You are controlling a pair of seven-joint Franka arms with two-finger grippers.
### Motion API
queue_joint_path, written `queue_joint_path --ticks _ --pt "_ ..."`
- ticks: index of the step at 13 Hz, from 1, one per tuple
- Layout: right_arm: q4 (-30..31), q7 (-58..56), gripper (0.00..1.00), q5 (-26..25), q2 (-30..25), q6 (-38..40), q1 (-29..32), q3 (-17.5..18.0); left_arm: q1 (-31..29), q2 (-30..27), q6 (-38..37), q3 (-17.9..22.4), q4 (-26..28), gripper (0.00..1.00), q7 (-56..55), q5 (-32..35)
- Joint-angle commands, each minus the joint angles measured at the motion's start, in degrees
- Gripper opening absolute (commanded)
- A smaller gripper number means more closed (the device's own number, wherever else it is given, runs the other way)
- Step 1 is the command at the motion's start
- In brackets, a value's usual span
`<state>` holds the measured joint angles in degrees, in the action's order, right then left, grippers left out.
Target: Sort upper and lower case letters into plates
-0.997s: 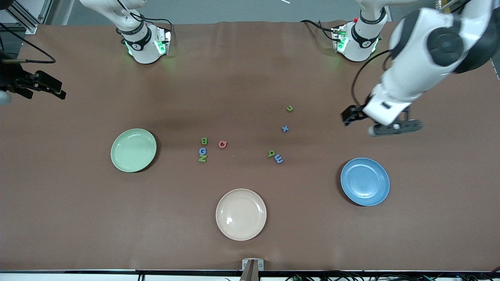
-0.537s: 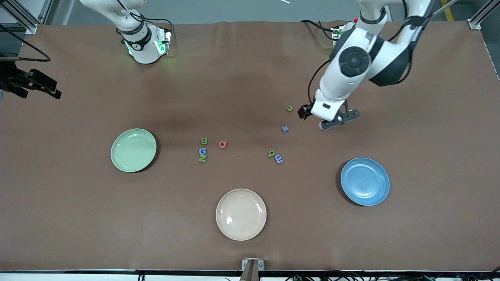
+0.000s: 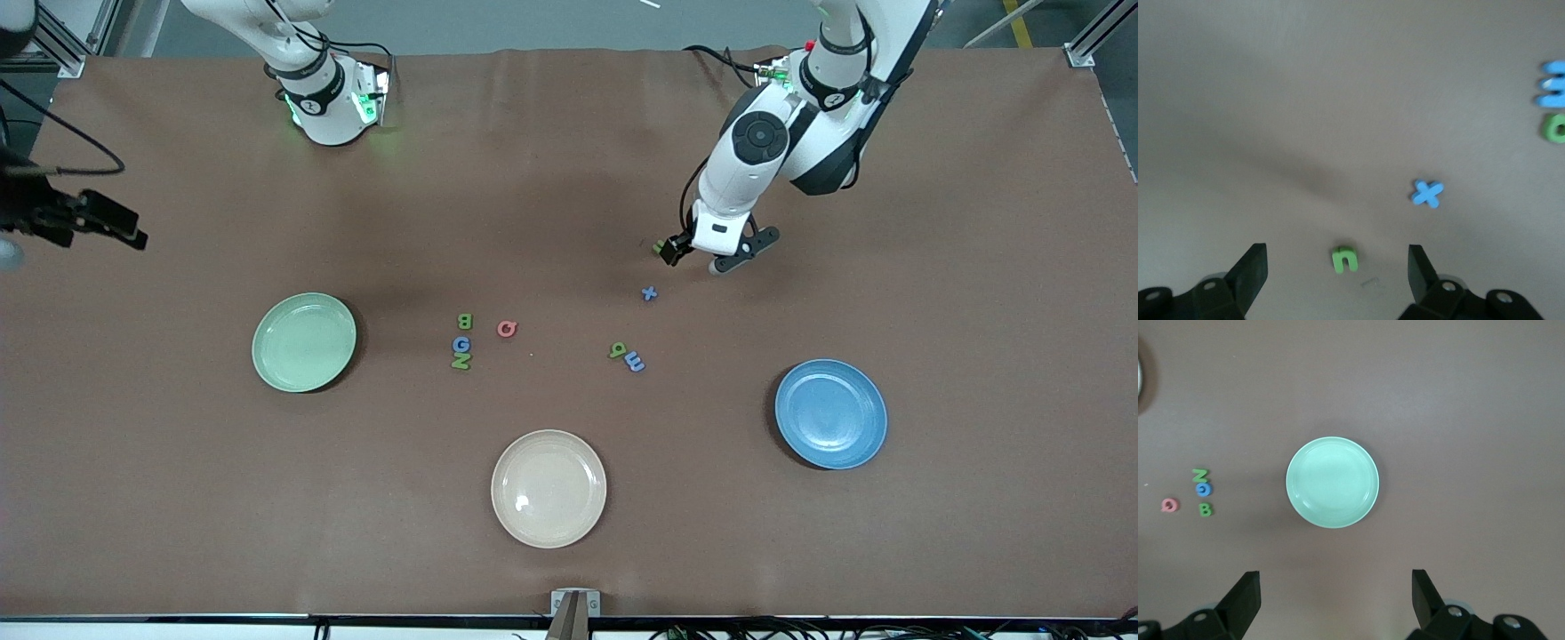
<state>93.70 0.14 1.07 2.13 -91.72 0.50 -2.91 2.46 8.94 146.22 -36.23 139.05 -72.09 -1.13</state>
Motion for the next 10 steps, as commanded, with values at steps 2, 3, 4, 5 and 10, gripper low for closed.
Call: queue_joint_path --ticks 2,3,4,5,10 --pt "-2.2 0.6 1.00 0.2 8.7 -3.8 -0.7 0.5 1.4 5.5 5.2 -0.2 0.0 0.77 -4.5 0.3" --pt "-2.3 0.9 1.00 0.9 10.2 -4.9 -2.2 0.6 2.0 6.3 5.2 -0.2 0.0 0.76 -4.9 0.4" --pt "-2.3 1.1 1.00 1.0 11.6 -7.5 -3.6 0.6 2.2 6.5 5.2 -0.2 0.0 0.76 -5.1 0.6" --pt "-2.2 2.1 1.00 1.0 13.7 -10.0 -5.4 0.6 2.3 7.0 5.2 -0.2 0.0 0.76 -5.1 0.6" --pt "-1.7 12.6 1.00 6.3 23.0 -19.7 -10.9 0.6 3.3 9.7 5.5 -0.1 -0.1 0.70 -5.4 0.7"
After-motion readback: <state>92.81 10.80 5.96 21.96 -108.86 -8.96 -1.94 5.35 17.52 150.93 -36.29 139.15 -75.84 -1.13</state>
